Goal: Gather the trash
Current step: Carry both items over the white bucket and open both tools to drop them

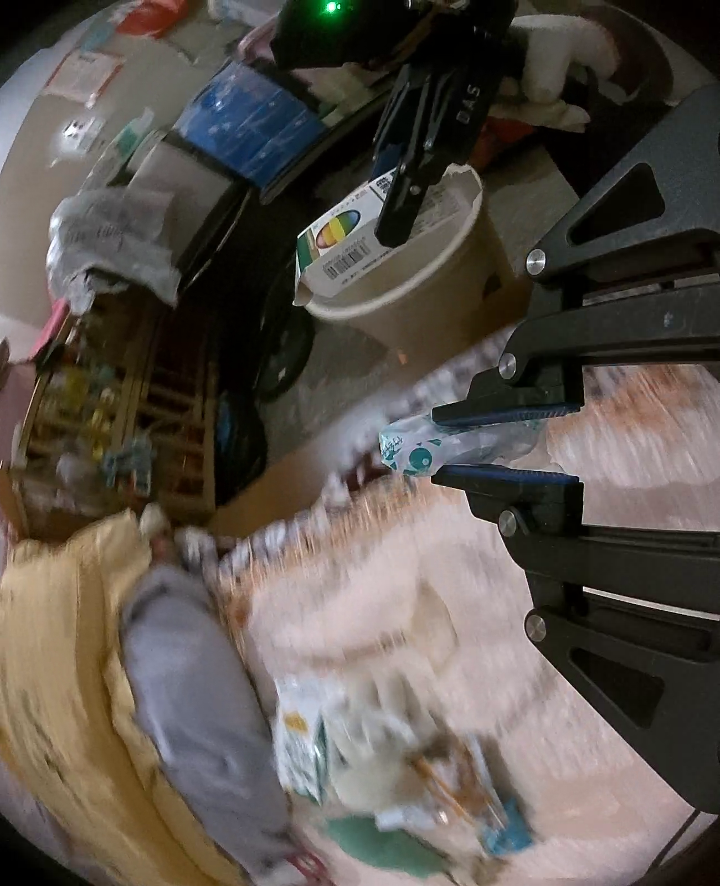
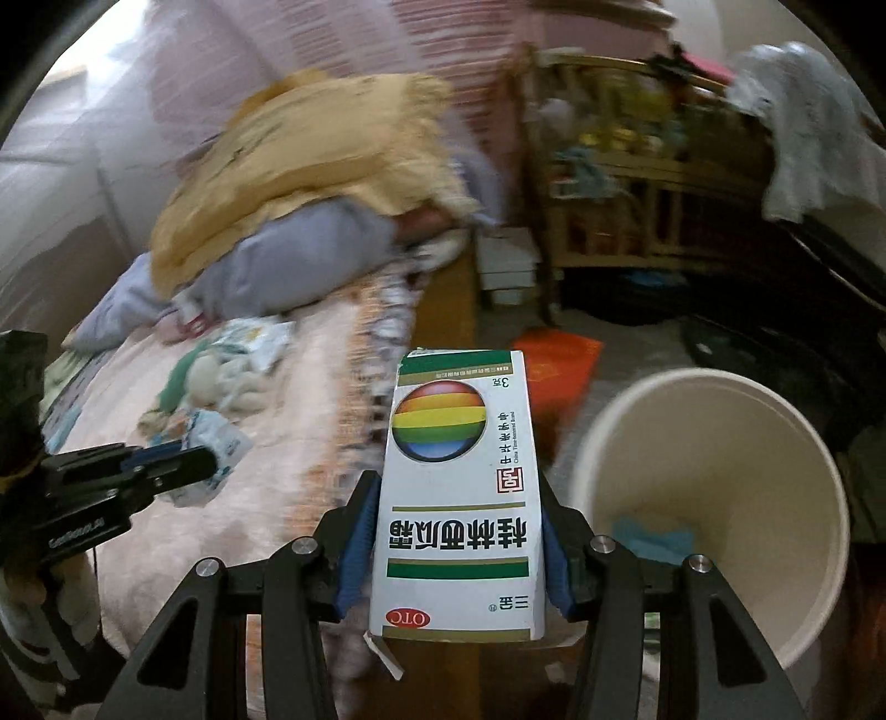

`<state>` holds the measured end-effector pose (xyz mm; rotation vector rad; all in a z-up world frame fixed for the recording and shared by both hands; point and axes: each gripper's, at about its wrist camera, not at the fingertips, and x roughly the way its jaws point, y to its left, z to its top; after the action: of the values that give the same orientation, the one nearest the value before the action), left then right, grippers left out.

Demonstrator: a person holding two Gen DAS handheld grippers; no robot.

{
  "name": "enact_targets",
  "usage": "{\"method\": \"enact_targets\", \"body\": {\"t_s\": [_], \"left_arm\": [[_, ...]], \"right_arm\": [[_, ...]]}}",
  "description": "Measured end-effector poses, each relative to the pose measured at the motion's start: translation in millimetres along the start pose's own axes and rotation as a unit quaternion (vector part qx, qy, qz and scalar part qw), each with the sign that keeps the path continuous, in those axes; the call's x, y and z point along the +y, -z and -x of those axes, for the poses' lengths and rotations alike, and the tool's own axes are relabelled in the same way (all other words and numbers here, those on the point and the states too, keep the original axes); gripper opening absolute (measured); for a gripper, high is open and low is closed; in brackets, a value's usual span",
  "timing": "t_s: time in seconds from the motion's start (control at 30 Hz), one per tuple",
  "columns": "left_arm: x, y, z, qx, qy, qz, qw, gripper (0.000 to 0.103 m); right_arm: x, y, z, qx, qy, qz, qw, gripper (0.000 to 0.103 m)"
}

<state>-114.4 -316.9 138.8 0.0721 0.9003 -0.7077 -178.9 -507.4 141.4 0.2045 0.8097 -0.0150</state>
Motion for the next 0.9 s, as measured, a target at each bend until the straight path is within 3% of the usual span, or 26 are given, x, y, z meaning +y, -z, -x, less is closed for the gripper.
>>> {"method": "enact_targets", "body": {"t_s": [0.4,0.73,0.8,0.87,0.9], "left_arm": [[-86,-39,-66,0.030,0.086,-0.030,0.9954,0.012],[-125,-54,-120,0.058,0.145,-0.005,0.9878,0.014],[-129,-57,-130,0.065,0.160,0.003,0.9850,0.025],[-131,-59,-135,0.066,0.164,0.012,0.9843,0.048],[-130,-58,-135,0.063,0.166,0.019,0.9840,0.049]], "right_arm": [[-104,13,9,-0.001,0.082,-0.088,0.993,0.050],[-145,23,7,0.000,0.117,-0.136,0.984,0.051],[-152,23,7,-0.003,0.122,-0.146,0.982,0.052],[-158,24,6,-0.004,0.130,-0.156,0.979,0.052],[-160,25,5,0.000,0.133,-0.160,0.978,0.053]]}}
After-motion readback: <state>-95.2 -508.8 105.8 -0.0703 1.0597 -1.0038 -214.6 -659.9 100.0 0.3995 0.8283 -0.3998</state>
